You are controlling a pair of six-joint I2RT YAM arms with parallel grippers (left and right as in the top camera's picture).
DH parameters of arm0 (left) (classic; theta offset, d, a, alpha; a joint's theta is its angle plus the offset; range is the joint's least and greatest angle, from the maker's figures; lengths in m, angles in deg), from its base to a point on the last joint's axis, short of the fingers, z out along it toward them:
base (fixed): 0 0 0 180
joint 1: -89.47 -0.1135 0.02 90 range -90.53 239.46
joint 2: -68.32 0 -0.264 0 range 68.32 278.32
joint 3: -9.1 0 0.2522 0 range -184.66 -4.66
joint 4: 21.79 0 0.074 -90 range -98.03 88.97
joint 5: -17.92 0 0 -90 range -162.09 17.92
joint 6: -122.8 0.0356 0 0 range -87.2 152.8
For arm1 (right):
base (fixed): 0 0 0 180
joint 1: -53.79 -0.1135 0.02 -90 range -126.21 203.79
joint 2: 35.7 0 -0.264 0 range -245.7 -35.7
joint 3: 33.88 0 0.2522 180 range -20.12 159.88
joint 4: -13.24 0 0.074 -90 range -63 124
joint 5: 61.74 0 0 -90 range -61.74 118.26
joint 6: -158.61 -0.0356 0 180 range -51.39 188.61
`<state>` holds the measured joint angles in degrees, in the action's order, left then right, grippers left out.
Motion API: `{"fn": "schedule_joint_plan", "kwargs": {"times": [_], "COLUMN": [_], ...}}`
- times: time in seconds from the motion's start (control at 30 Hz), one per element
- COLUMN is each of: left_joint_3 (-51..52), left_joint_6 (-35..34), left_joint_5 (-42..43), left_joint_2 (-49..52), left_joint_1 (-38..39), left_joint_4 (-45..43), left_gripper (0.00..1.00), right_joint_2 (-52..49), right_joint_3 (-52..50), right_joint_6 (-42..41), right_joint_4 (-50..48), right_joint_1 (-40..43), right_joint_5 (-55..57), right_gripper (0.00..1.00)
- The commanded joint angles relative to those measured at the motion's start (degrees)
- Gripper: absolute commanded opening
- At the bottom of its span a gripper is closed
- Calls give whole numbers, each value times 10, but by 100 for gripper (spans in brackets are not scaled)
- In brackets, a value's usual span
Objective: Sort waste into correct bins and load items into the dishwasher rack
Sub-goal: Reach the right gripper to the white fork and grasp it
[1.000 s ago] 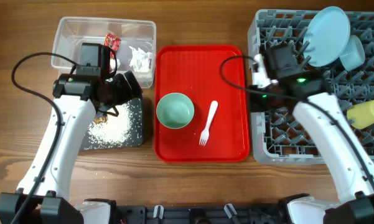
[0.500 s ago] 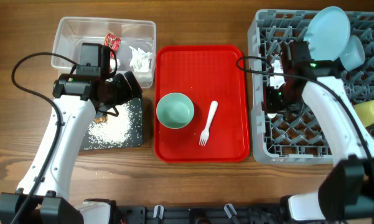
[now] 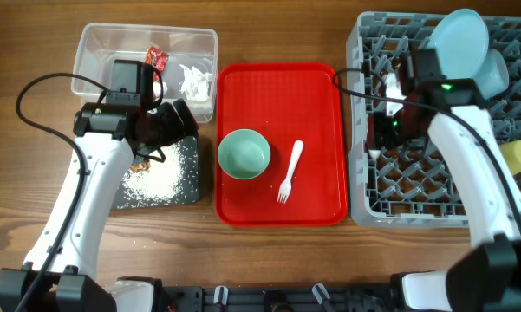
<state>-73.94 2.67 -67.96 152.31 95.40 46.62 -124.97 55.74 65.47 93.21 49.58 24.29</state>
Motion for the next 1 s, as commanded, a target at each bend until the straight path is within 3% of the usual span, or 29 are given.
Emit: {"fn": "schedule_joint_plan", "kwargs": {"times": [0.0, 0.43, 0.97], "left_joint_3": [-1, -1, -1], "left_joint_6": [-2, -2, -2], "left_joint_5": [-10, -10, -10], "left_joint_2": [-10, -10, -10], "left_joint_1": [-2, -2, -2], "left_joint_4": [0, 1, 1], "left_gripper": [100, 100, 100], "right_joint_2": [34, -24, -204], "right_joint_3": [18, -4, -4], "right_joint_6": [-6, -156, -300], "right_joint_4": [-13, -57, -65], "right_joint_1": [-25, -187, -268], "right_joint_5": [-104, -69, -45], "right_gripper": [56, 56, 56]}}
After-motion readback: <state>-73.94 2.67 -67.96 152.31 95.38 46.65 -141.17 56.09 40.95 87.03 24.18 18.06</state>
